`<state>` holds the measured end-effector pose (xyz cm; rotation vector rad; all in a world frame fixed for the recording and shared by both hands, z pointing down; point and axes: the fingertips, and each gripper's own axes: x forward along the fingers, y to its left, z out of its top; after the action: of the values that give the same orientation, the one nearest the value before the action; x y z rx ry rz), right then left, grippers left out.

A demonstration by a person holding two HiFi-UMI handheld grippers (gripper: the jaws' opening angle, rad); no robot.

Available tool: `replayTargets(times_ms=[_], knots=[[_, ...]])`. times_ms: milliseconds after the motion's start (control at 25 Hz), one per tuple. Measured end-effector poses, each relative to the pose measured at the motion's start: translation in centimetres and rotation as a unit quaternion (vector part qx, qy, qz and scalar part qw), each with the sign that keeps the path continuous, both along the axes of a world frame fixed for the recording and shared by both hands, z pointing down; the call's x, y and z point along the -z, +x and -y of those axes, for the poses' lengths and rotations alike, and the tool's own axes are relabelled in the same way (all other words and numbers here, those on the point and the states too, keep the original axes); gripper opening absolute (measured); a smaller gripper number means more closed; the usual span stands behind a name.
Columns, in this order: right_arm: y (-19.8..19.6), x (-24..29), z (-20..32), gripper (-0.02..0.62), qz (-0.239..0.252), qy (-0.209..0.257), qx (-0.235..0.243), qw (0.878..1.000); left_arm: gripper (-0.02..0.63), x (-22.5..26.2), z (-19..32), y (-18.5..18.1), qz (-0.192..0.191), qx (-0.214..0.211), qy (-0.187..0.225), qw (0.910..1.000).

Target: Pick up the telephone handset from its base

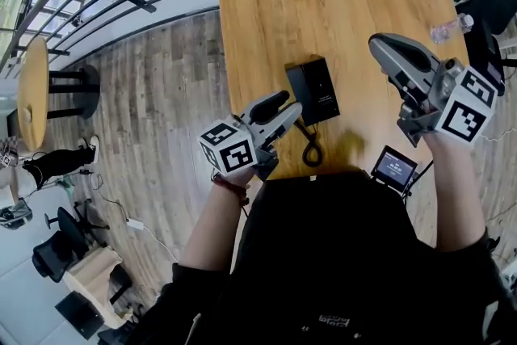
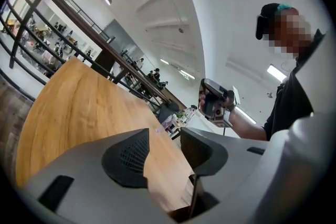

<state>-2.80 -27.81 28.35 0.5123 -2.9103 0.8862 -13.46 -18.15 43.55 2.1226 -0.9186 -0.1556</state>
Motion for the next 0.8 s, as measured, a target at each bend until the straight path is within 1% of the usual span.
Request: replayTargets(times_ms=[120,240,400,520,640,760,800], knots=[[0.5,-0.3,0.3,0.017,0.002,-0.002,-0.002,1.000,0.193,-1.9,-0.2,0.2,-0.005,-0.009,-0.017,0.9998],[1.5,-1.1,0.6,0.017,0.003,-0.010,-0.010,1.000,0.195,-3.7,-0.3,0.3,-0.018,-0.011,-0.036,0.9991],[2.6,-2.0,0.6,0.017,0.005,-0.024,-0.020,0.999,0.195,-5.4,-0.6,0.5,-0.031,-0.018,-0.052,0.9980],[3.2,-2.3,0.7,0.017,0.005,-0.027,-0.026,0.999,0.213,-6.9,-0.6,0.3,-0.041,-0.019,-0.067,0.9967],[3.7,-2.6,0.8,0.017,0.004,-0.028,-0.031,0.999,0.218,-9.1,-0.9,0.3,-0.025,-0.027,-0.087,0.9955],[4.1,-2.8,0.9,0.017,0.002,-0.029,-0.036,0.999,0.218,-12.1,-1.4,0.3,0.016,-0.042,-0.119,0.9919],[4.3,-2.9,0.9,0.017,0.001,-0.029,-0.038,0.999,0.218,-13.0,-1.5,0.2,0.022,-0.043,-0.128,0.9906]])
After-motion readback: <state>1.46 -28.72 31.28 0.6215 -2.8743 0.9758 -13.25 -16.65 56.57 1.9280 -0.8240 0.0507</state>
